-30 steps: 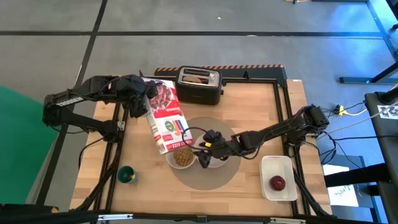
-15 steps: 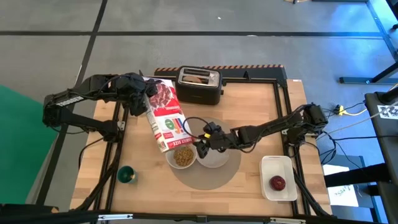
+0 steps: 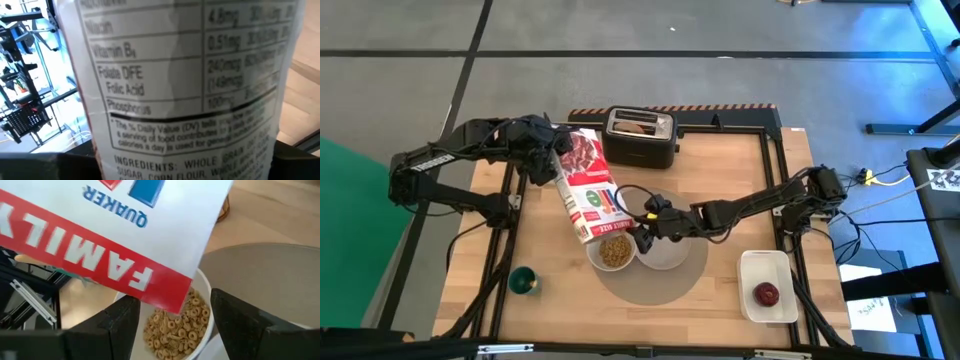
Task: Arrange a breakfast setting
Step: Pour the cereal into the white bowl
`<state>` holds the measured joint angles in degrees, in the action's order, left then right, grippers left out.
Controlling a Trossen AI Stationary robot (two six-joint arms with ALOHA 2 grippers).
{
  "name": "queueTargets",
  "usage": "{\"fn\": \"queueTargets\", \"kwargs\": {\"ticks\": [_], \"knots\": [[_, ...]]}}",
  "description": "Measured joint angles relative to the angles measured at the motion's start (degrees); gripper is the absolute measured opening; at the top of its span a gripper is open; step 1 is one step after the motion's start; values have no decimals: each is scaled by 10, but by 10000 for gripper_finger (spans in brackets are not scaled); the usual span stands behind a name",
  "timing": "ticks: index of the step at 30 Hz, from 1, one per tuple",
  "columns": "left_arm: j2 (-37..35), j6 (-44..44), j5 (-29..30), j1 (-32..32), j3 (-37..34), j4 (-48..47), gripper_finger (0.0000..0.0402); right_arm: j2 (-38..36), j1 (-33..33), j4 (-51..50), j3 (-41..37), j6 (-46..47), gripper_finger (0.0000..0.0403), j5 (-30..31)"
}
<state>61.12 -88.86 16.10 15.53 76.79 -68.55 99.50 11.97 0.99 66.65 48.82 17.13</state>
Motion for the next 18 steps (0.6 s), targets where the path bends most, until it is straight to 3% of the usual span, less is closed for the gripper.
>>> {"fn": "queueTargets", "kwargs": {"ticks": [11,18], "knots": [[0,0,-8,9,0,0,252,0,0,22,0,-11,227,2],[0,0,-11,19,0,0,252,0,0,26,0,-55,179,11]]}}
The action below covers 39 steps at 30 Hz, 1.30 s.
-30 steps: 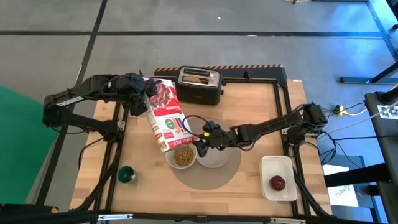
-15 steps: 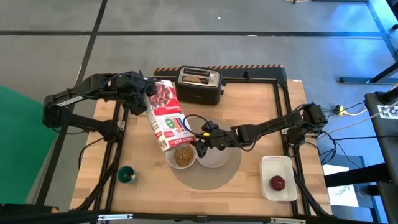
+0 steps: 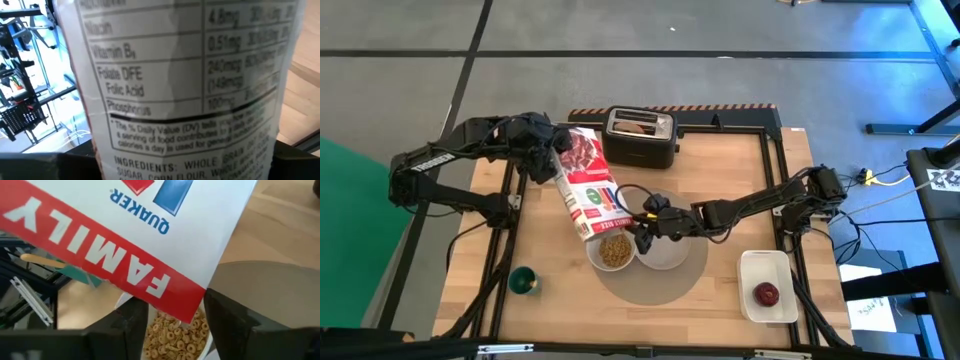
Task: Arrange a breakfast setting
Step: Pour the cereal into the white bowl
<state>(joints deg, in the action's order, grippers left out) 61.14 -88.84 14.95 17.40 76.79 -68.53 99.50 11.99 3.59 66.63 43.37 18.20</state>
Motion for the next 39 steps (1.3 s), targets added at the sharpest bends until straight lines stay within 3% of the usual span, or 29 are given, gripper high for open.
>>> {"fn": "queueTargets", "kwargs": {"ticks": [11,20,31,39], "knots": [[0,3,-8,0,0,-3,252,0,5,-6,5,-73,166,15],[0,15,-16,5,0,-11,252,1,23,-4,53,-299,166,91],[0,29,-39,15,0,-21,252,1,19,-3,58,-313,162,81],[0,32,-40,15,0,-26,252,1,19,5,61,-297,91,77]]}}
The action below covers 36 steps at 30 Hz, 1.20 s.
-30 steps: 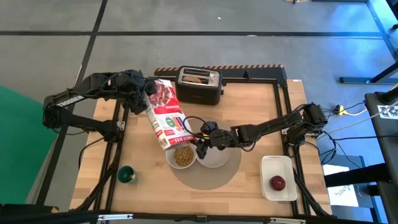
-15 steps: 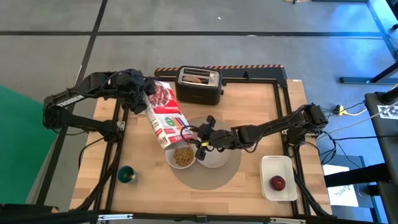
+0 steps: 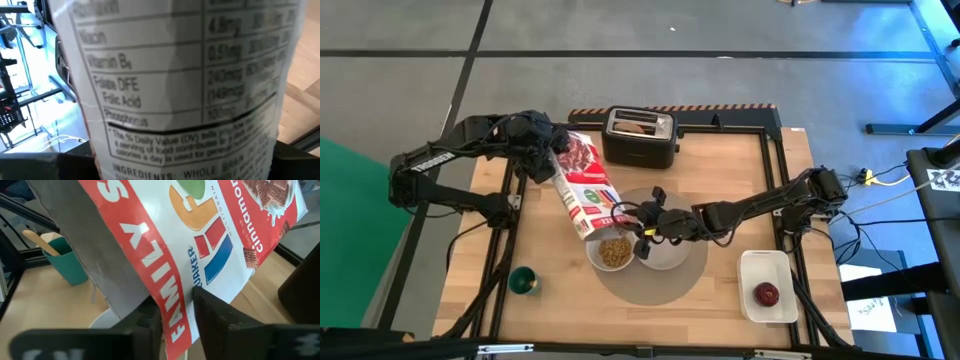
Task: Arrange a breakfast setting
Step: Pour the cereal into the white bowl
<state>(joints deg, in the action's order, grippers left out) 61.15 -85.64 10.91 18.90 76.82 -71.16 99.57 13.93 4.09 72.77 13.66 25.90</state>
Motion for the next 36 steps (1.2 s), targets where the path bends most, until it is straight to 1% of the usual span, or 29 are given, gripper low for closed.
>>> {"fn": "queueTargets", "kwargs": {"ticks": [4,7,11,15,19,26,31,36], "knots": [[0,0,-5,0,0,-2,252,0,0,-2,8,0,56,0],[0,0,-5,0,0,-2,252,0,0,-21,19,0,39,1],[0,1,-6,0,0,-2,252,0,0,-51,38,2,23,0],[0,10,-11,5,0,-2,252,0,0,-61,57,4,20,-8],[-1,21,-33,22,0,1,252,0,-1,-74,76,23,34,-13],[-1,27,-50,49,0,16,251,-1,-2,-87,95,28,76,-12],[-1,43,-61,63,0,21,251,-1,-2,-77,95,29,103,8],[-1,75,-96,84,0,30,251,-1,-1,-67,109,29,126,25]]}}
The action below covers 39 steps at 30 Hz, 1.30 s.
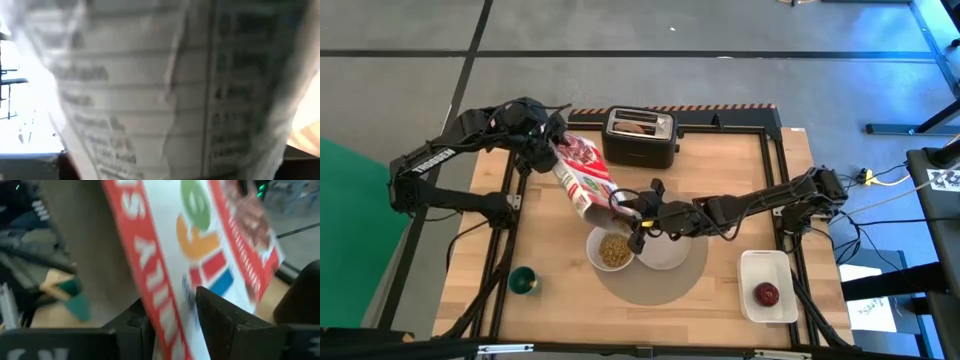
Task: Arrange a breakfast setting
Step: Pour the cereal into the white bowl
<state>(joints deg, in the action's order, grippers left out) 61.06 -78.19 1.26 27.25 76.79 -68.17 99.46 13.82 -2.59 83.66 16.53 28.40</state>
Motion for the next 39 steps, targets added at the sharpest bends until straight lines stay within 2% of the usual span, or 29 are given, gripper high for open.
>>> {"fn": "queueTargets", "kwargs": {"ticks": [6,11,16,23,30,39], "knots": [[0,22,-30,23,0,15,251,0,-1,-11,57,-27,150,37],[-3,37,-55,44,0,28,251,0,-8,-120,153,-2,162,96],[-3,50,-82,65,0,32,251,0,-26,-227,246,12,171,81],[-3,73,-149,90,0,45,251,-1,-44,-369,378,19,183,80],[-3,125,-209,104,0,98,251,-7,-82,-572,499,41,184,56],[-3,183,-250,138,0,157,251,-69,-148,-648,502,43,184,2]]}}
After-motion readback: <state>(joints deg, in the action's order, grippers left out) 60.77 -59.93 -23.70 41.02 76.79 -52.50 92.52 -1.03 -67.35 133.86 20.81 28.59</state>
